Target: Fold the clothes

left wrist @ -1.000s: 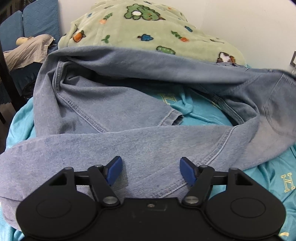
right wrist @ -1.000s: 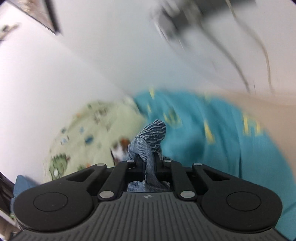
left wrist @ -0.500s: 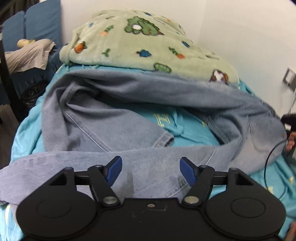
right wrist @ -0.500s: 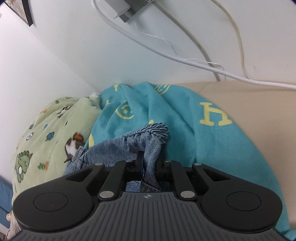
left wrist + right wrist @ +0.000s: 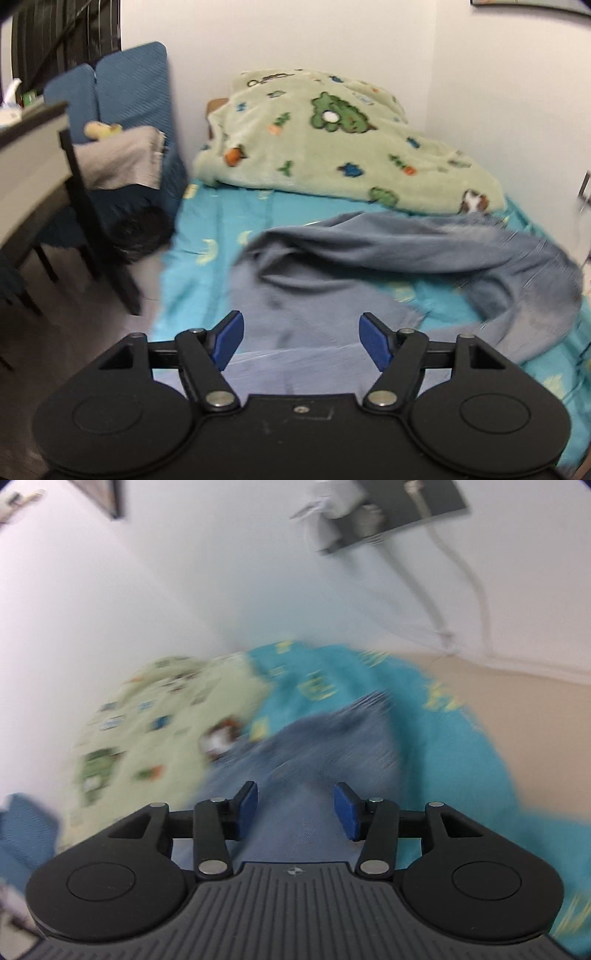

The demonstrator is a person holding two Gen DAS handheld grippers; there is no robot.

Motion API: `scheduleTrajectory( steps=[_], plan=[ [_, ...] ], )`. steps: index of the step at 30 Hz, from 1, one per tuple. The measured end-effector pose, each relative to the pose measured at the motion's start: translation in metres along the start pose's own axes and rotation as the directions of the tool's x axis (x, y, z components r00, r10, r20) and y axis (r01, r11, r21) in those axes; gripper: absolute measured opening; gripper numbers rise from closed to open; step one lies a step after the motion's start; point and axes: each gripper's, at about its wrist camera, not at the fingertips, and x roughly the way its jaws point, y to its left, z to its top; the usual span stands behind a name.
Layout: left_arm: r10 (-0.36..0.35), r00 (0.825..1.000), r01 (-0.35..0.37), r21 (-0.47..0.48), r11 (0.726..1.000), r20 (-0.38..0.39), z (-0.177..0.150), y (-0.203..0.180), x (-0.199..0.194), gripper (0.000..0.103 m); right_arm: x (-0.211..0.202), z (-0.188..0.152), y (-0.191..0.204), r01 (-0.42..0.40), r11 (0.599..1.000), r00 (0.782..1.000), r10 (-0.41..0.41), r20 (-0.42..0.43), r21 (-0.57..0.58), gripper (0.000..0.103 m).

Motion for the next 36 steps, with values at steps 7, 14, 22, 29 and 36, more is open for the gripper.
scheduleTrajectory(
  steps=[7,14,22,29,36],
  plan=[
    [0.062,0.995,-0.061,0.016,0.998,-0.077,-0.063,0.066,-0.014,0.066,-0.013,-0.075,0.025,-0.122,0.992,0.954,0.127,-0.273,0.036,0.053],
    [-0.017,0.994,0.011,-0.060,0.998,-0.107,-0.109,0.085,0.000,0.066,-0.004,-0.090,0.019,-0.066,0.996,0.939,0.080,-0.335,0.054,0.054],
    [-0.133,0.980,0.138,0.023,0.990,-0.150,-0.129,0.076,0.024,0.066,-0.003,-0.108,0.014,0.020,0.998,0.914,0.008,-0.405,0.066,0.055],
    [-0.138,0.969,0.159,0.090,0.983,-0.204,-0.138,0.056,0.050,0.066,0.000,-0.119,0.016,0.037,0.998,0.897,-0.013,-0.442,0.045,0.059],
    [-0.085,0.964,0.135,0.187,0.973,-0.254,-0.143,0.037,0.074,0.066,0.011,-0.126,0.016,0.065,0.998,0.882,-0.057,-0.469,0.001,0.060]
  ],
)
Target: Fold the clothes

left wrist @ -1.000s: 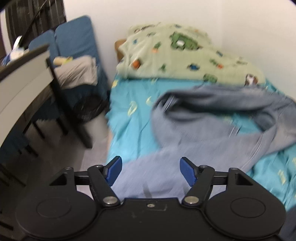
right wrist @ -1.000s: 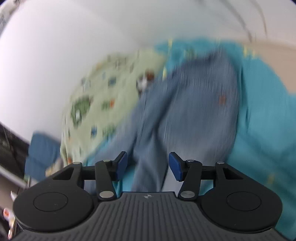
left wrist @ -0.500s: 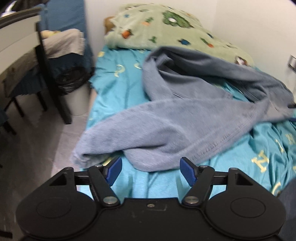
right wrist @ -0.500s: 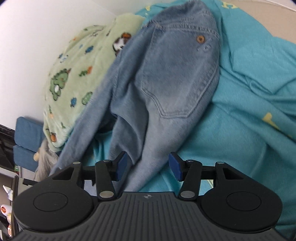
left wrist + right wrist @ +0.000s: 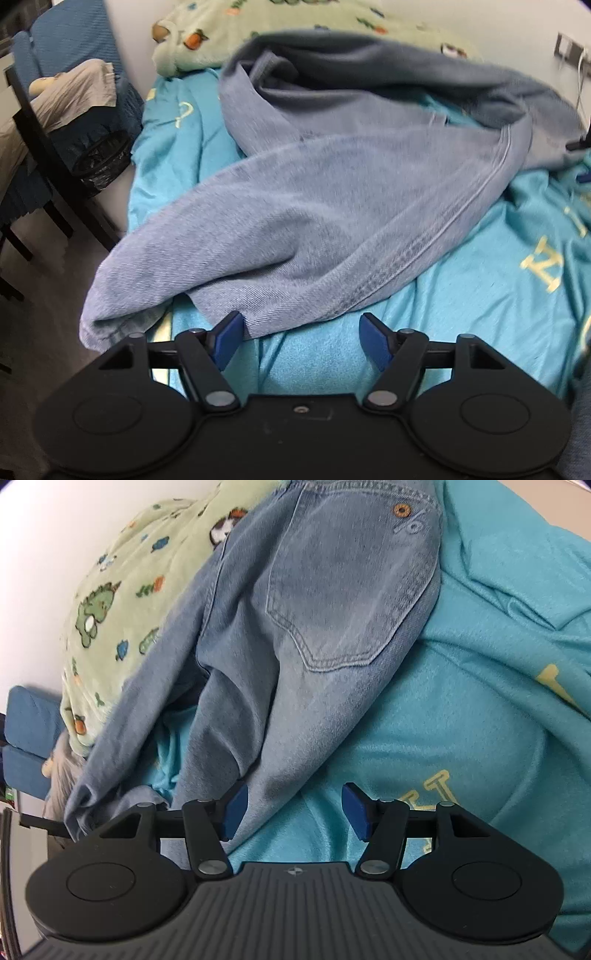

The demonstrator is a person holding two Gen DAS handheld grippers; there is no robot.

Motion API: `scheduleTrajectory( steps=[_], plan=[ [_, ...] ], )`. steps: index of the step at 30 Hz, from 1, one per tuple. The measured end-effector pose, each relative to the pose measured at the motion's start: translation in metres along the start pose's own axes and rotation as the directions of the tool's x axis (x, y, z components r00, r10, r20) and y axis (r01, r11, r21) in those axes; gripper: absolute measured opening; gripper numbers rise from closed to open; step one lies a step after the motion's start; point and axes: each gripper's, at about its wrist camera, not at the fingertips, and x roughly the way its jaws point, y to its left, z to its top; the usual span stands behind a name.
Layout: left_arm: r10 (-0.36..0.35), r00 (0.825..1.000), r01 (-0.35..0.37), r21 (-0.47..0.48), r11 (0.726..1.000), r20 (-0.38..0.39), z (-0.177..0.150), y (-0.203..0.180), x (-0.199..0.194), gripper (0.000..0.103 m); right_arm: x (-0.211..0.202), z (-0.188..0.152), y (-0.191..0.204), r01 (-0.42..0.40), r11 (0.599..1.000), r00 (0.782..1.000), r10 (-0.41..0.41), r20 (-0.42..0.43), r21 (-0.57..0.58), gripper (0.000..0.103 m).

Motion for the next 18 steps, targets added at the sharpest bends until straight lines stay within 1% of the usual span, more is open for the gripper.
scheduleTrajectory(
  steps=[3,4,5,7,8,9,10,12,15,18],
  plan=[
    [0.011,1.000,-0.011,0.023,1.000,0.009,0.000,-0.002,0.005,0.065,0.004,0.000,0.001,0.013,1.000,1.000,-0.013,-0.003,-0.013,0.060],
    [0.013,1.000,-0.014,0.029,0.999,0.021,0.001,-0.002,0.004,0.050,0.004,0.000,0.001,0.017,1.000,1.000,-0.017,0.000,-0.011,0.060],
    [0.014,0.999,-0.015,0.035,0.999,0.036,0.001,-0.003,0.002,0.040,0.005,0.000,0.000,0.019,1.000,1.000,-0.019,0.003,-0.003,0.061],
    [0.011,0.998,-0.014,0.037,0.999,0.070,0.003,-0.002,-0.003,0.028,0.006,-0.001,-0.001,0.020,1.000,1.000,-0.020,0.007,0.015,0.061],
    [0.006,0.996,-0.008,0.023,1.000,0.090,0.004,0.000,-0.008,0.026,0.006,-0.002,-0.002,0.019,1.000,1.000,-0.019,0.009,0.024,0.061],
    [-0.003,0.993,0.002,0.006,1.000,0.114,0.006,0.003,-0.014,0.022,0.006,-0.002,-0.002,0.018,0.999,1.000,-0.018,0.010,0.028,0.061],
    [-0.016,0.989,0.018,-0.016,1.000,0.150,0.009,0.007,-0.024,0.019,0.006,-0.002,-0.002,0.018,0.999,1.000,-0.018,0.011,0.029,0.061],
    [-0.035,0.974,0.051,-0.066,0.997,0.224,0.020,0.016,-0.044,0.018,0.005,-0.002,-0.003,0.013,0.999,1.000,-0.013,0.014,0.035,0.061],
    [-0.032,0.955,0.083,-0.164,0.983,0.294,0.050,0.032,-0.060,0.018,0.007,-0.004,-0.003,-0.015,0.998,1.000,0.014,0.013,0.068,0.061],
    [0.006,0.947,0.083,-0.263,0.961,0.320,0.090,0.049,-0.053,0.018,0.010,-0.004,0.002,-0.008,0.998,1.000,0.006,0.029,0.064,0.061]
  ],
)
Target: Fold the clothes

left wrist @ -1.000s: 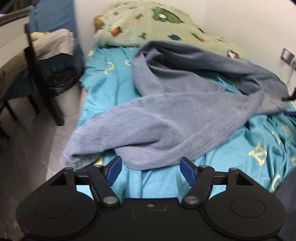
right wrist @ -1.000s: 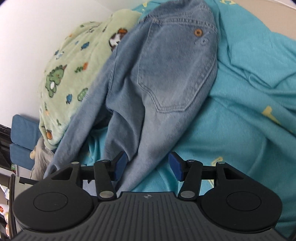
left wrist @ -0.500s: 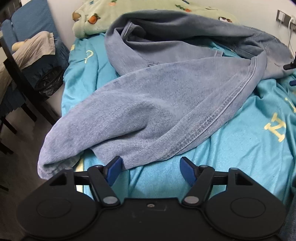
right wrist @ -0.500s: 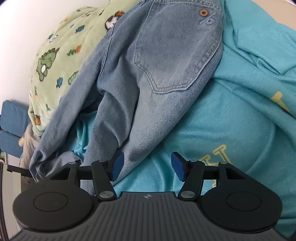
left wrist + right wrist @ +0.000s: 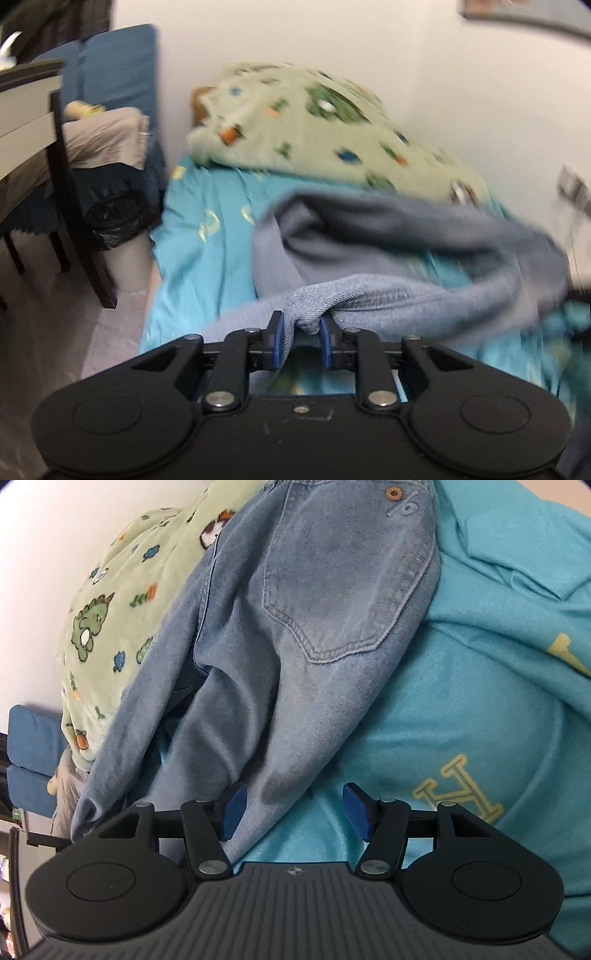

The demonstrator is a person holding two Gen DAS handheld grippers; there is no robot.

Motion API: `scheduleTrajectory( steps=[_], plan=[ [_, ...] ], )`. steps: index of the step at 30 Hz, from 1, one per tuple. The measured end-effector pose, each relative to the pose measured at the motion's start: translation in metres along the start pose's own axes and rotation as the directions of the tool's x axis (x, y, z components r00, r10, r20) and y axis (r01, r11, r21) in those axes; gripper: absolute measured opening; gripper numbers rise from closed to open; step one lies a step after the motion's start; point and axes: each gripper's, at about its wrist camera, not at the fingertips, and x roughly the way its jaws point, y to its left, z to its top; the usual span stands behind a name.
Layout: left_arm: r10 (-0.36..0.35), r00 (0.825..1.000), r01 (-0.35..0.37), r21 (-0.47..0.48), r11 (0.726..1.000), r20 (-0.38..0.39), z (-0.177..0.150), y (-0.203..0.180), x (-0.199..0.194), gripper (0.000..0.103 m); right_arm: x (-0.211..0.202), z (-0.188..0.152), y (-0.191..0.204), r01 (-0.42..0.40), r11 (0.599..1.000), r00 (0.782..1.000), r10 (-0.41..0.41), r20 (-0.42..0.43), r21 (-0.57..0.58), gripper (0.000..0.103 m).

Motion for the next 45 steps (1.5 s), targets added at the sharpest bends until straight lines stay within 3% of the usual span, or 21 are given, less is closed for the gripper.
scheduleTrajectory(
  steps=[3,6,11,14,16,19,21,26,28,31,32,35,38,41,45],
  plan=[
    [0.057,0.998,-0.057,-0.083,0.995,-0.004,0.035,0.006,0.042,0.018,0.005,0.001,0.004,0.034,0.999,0.999,-0.034,0.024,-0.016,0.061],
    [0.135,0.990,-0.138,-0.088,0.986,-0.040,0.056,0.006,0.094,0.018,0.010,0.003,0.002,0.051,0.998,0.998,-0.051,0.031,-0.022,0.060],
    [0.191,0.976,-0.200,-0.088,0.976,-0.103,0.061,0.011,0.158,0.020,0.023,0.010,-0.005,0.054,0.998,0.998,-0.053,0.043,-0.018,0.056],
    [0.205,0.974,-0.213,-0.092,0.973,-0.094,0.054,0.012,0.165,0.025,0.029,0.013,0.003,0.050,0.997,0.997,-0.046,0.065,-0.065,0.052],
    [0.211,0.972,-0.223,-0.121,0.967,-0.099,0.051,0.016,0.158,0.040,0.031,0.014,0.003,0.050,0.997,0.996,-0.045,0.075,-0.067,0.046],
    [0.190,0.974,-0.214,-0.226,0.950,-0.121,0.046,0.024,0.136,0.049,0.032,0.015,0.000,0.053,0.998,0.996,-0.049,0.076,-0.047,0.028],
    [0.161,0.978,-0.196,-0.320,0.927,-0.132,0.040,0.028,0.115,0.052,0.029,0.015,-0.001,0.050,0.998,0.996,-0.047,0.078,-0.038,0.015],
    [0.048,0.983,-0.138,-0.551,0.823,-0.175,0.011,0.030,0.068,0.061,0.010,0.014,0.006,0.006,0.998,0.994,0.001,0.109,-0.066,0.005],
    [-0.018,0.979,-0.118,-0.637,0.762,-0.204,-0.004,0.031,0.064,0.061,-0.001,0.014,0.008,-0.027,0.997,0.991,0.036,0.129,-0.067,0.003],
    [-0.119,0.960,-0.124,-0.767,0.630,-0.253,-0.027,0.039,0.077,0.060,-0.016,0.013,0.009,-0.081,0.996,0.985,0.086,0.148,-0.044,0.003],
    [-0.128,0.953,-0.145,-0.787,0.600,-0.274,-0.033,0.040,0.084,0.060,-0.019,0.013,0.009,-0.093,0.995,0.984,0.098,0.152,-0.036,0.003],
    [-0.128,0.940,-0.188,-0.795,0.577,-0.316,-0.042,0.042,0.100,0.060,-0.024,0.013,0.009,-0.117,0.993,0.981,0.119,0.155,-0.022,0.003],
    [-0.117,0.960,-0.140,-0.796,0.589,-0.255,-0.038,0.044,0.108,0.060,-0.023,0.012,0.008,-0.118,0.993,0.981,0.118,0.151,-0.014,0.003],
    [-0.076,0.972,-0.137,-0.797,0.589,-0.223,-0.038,0.051,0.113,0.057,-0.022,0.013,0.009,-0.122,0.992,0.981,0.123,0.151,-0.012,0.003],
    [-0.015,0.983,-0.140,-0.794,0.591,-0.184,-0.037,0.059,0.117,0.043,-0.024,0.013,0.010,-0.128,0.992,0.980,0.129,0.153,-0.017,0.003]
  ],
)
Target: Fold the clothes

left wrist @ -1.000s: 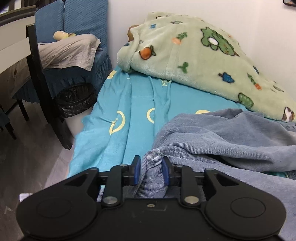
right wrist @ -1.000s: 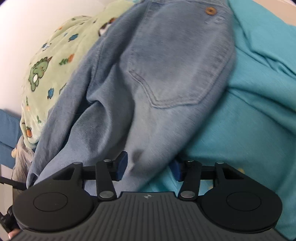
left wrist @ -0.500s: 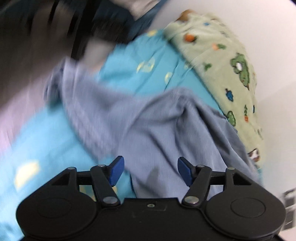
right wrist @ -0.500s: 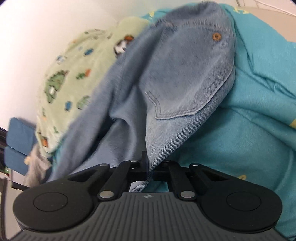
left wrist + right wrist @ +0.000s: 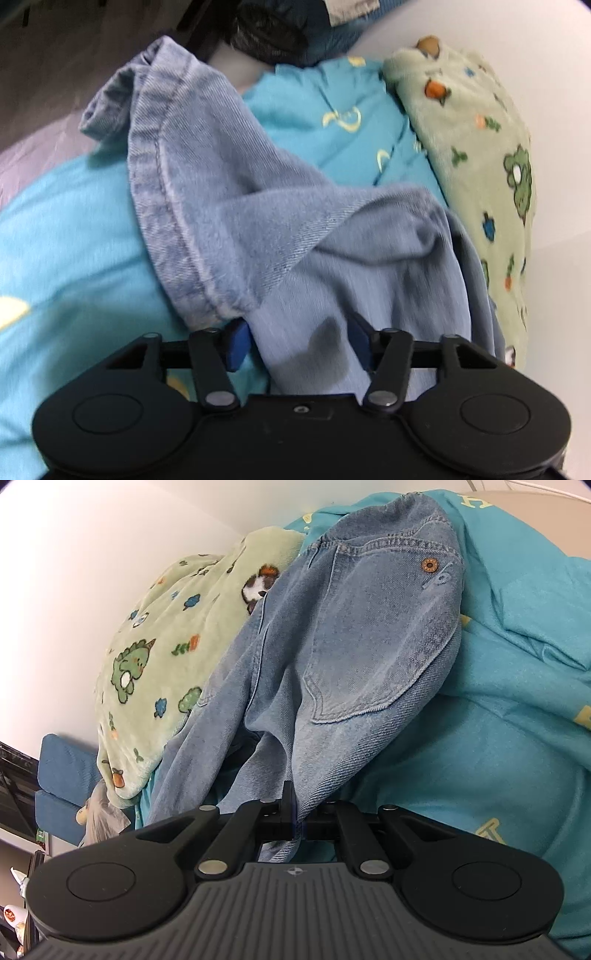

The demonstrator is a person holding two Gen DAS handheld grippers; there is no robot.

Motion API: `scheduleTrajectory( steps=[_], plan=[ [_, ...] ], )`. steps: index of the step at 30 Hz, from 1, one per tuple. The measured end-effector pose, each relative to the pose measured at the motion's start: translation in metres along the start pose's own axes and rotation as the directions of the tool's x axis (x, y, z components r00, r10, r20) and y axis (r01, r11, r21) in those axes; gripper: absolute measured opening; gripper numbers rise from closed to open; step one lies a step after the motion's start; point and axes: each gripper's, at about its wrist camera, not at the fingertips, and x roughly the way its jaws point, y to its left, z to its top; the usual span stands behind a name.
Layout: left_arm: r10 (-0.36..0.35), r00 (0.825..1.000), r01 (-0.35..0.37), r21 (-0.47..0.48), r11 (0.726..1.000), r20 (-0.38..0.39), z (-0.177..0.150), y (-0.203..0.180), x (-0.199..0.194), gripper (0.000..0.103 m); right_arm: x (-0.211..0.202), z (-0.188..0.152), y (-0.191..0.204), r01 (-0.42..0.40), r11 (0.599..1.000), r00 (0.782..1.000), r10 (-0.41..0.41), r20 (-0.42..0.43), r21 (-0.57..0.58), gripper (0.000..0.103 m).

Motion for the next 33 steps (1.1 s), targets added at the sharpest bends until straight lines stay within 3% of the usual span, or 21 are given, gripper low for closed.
scheduleTrajectory(
  steps=[5,8,11,20,23,26,29,33],
  plan=[
    [0.025,0.995,-0.022,-0.028,0.999,0.100,0.010,0.001,0.008,0.035,-0.001,-0.002,0.000,-0.010,1.000,1.000,0.010,-0.011,0.003,0.003],
    [0.042,0.987,-0.032,-0.062,0.998,0.158,0.016,-0.001,0.012,0.019,0.001,-0.001,-0.001,-0.003,1.000,1.000,0.003,-0.016,-0.005,0.003],
    [0.043,0.978,-0.041,-0.011,0.999,0.204,0.017,-0.014,0.000,0.005,0.005,-0.002,-0.002,0.012,1.000,1.000,-0.013,-0.023,-0.027,0.003],
    [-0.085,0.954,0.054,0.114,0.992,0.287,0.017,-0.058,-0.122,0.003,-0.001,-0.004,0.002,0.016,0.996,1.000,-0.017,-0.007,-0.088,0.003],
    [-0.087,0.954,0.061,0.097,0.993,0.287,0.009,-0.054,-0.164,0.003,-0.011,-0.005,0.004,-0.008,0.994,1.000,0.008,-0.001,-0.107,0.003],
    [-0.042,0.962,0.029,0.054,0.998,0.269,0.000,-0.036,-0.186,0.003,-0.020,-0.007,0.005,-0.039,0.992,0.999,0.038,-0.015,-0.123,0.003],
    [0.089,0.983,-0.087,-0.020,0.996,0.163,-0.007,-0.001,-0.177,0.003,-0.020,-0.013,0.003,-0.012,0.992,0.998,0.004,-0.064,-0.125,0.004],
    [0.185,0.983,-0.178,-0.188,0.966,0.019,-0.012,0.051,-0.146,0.003,-0.009,-0.019,-0.011,0.067,0.995,0.984,-0.079,-0.160,-0.077,0.005]
  ],
)
